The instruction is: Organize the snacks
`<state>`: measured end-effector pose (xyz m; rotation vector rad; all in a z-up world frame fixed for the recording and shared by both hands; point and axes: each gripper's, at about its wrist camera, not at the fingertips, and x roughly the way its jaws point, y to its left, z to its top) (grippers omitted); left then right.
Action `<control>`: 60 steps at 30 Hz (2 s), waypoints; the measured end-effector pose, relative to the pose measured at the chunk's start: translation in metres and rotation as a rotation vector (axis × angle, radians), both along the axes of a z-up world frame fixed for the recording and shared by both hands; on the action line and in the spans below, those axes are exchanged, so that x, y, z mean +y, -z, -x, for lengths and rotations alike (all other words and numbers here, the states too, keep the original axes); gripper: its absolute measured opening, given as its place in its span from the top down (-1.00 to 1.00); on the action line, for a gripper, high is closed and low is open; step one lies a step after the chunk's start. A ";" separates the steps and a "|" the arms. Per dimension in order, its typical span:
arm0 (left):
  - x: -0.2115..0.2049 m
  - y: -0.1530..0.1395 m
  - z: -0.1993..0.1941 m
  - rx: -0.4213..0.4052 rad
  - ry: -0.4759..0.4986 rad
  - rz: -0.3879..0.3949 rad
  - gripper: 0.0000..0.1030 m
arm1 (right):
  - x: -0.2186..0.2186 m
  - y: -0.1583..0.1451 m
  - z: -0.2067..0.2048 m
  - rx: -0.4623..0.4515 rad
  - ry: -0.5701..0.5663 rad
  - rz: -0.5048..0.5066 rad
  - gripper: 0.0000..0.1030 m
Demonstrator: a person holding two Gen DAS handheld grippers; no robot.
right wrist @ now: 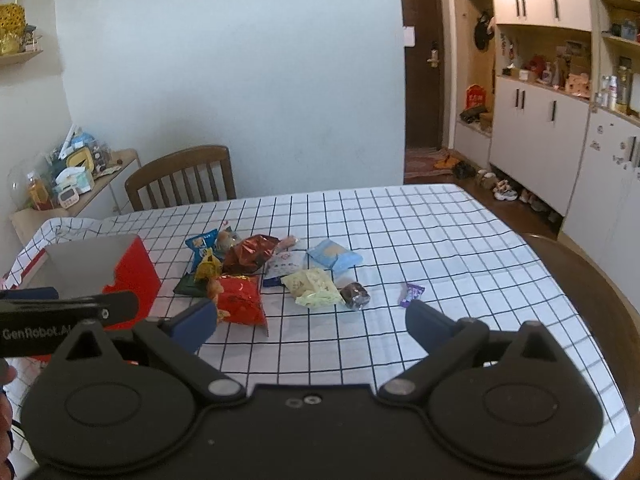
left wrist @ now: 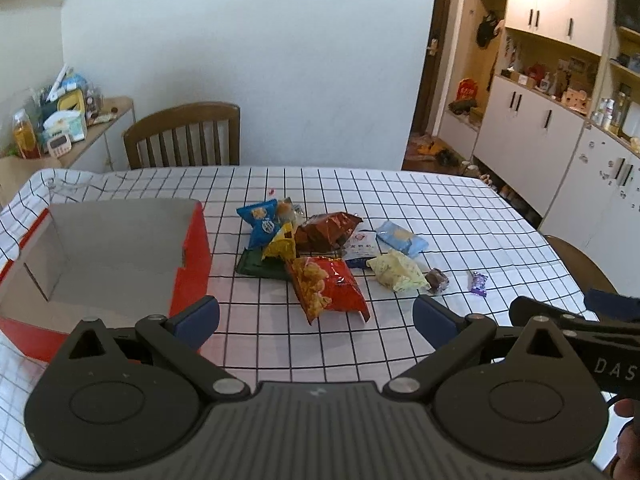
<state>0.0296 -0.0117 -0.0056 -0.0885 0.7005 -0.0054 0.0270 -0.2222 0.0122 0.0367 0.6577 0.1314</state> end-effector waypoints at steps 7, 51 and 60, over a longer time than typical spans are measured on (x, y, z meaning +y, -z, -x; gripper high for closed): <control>-0.010 0.027 -0.045 0.065 -0.051 -0.004 -1.00 | -0.017 0.028 -0.046 0.043 -0.073 0.000 -0.81; -0.017 0.135 -0.209 0.369 -0.119 0.008 -0.64 | 0.005 0.137 -0.238 0.321 -0.385 0.077 -0.11; -0.018 0.134 -0.203 0.366 -0.095 0.025 -0.31 | 0.019 0.132 -0.230 0.301 -0.441 0.100 0.44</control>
